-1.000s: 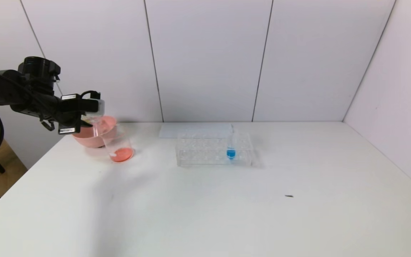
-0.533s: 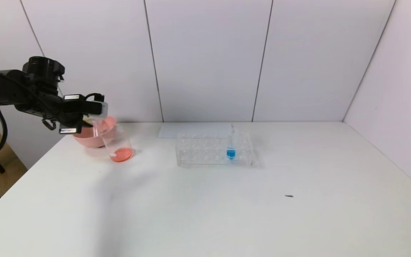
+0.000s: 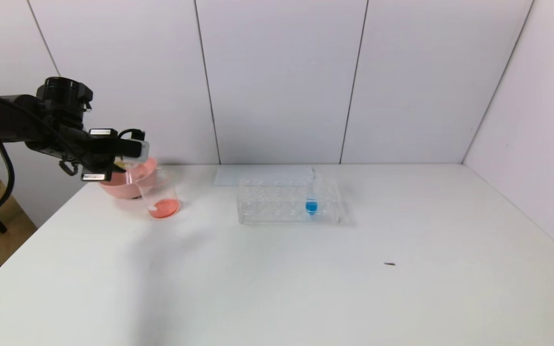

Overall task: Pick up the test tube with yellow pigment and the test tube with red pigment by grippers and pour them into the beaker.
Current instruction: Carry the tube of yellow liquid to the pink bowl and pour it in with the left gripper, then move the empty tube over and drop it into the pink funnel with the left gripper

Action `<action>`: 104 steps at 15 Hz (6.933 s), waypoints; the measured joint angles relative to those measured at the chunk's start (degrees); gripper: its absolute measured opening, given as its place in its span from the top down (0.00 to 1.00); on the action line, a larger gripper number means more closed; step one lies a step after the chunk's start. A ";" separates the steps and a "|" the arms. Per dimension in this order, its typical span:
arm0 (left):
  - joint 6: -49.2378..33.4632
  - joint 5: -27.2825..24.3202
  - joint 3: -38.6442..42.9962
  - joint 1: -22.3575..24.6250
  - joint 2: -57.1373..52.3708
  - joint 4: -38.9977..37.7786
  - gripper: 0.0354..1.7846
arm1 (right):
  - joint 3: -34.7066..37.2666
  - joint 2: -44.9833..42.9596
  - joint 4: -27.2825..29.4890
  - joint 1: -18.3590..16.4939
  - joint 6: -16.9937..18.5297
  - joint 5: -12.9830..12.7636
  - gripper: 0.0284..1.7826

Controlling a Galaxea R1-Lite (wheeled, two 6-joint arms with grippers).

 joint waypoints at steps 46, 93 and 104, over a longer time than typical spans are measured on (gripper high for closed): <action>5.55 10.25 0.35 -3.57 1.02 -2.65 0.76 | 0.00 0.00 0.00 0.00 0.02 0.00 0.05; -7.12 12.15 6.14 -2.63 -4.05 -10.51 0.76 | 0.00 0.00 0.00 0.00 -0.02 0.00 0.05; -30.34 2.51 8.23 1.55 -8.77 -11.33 0.76 | 0.00 0.00 0.00 0.02 -0.02 0.00 0.05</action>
